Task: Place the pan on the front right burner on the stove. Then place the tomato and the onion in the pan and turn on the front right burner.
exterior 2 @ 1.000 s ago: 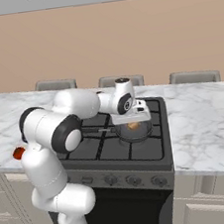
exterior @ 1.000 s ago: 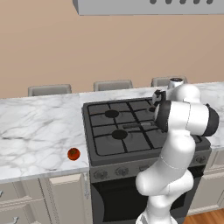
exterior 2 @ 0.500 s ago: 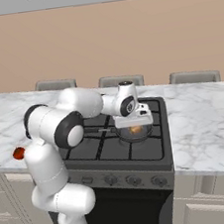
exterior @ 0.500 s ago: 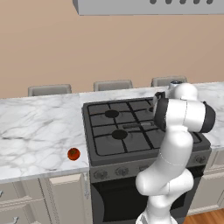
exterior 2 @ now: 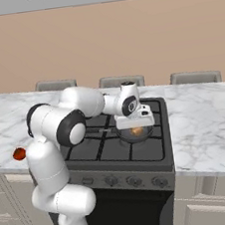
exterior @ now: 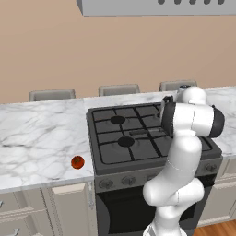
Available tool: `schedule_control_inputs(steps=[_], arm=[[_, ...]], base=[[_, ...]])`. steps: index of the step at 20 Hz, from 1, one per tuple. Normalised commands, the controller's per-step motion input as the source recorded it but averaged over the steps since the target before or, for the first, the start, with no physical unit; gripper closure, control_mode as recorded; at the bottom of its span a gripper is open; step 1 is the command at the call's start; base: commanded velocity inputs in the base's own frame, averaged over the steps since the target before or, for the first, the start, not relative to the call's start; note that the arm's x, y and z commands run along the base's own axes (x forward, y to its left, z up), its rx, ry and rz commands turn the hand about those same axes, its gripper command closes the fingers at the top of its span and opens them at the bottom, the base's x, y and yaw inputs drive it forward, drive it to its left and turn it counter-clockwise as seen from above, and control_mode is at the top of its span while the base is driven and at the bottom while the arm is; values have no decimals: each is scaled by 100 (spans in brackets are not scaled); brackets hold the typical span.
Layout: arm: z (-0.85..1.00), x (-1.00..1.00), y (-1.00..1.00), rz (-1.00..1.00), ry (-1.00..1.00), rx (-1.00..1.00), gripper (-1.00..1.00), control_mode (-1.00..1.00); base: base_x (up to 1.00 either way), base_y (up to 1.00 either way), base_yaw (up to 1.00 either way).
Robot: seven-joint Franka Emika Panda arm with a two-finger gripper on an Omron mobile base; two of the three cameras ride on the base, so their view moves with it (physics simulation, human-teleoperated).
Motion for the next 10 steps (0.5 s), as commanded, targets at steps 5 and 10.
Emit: schedule_control_inputs(steps=[5, 10], arm=[[0, 0, 0, 0, 1, 0, -100, -100], [15, -20, 0, 0, 0, 0, -100, -100]], base=[[0, 0, 0], [0, 0, 0]])
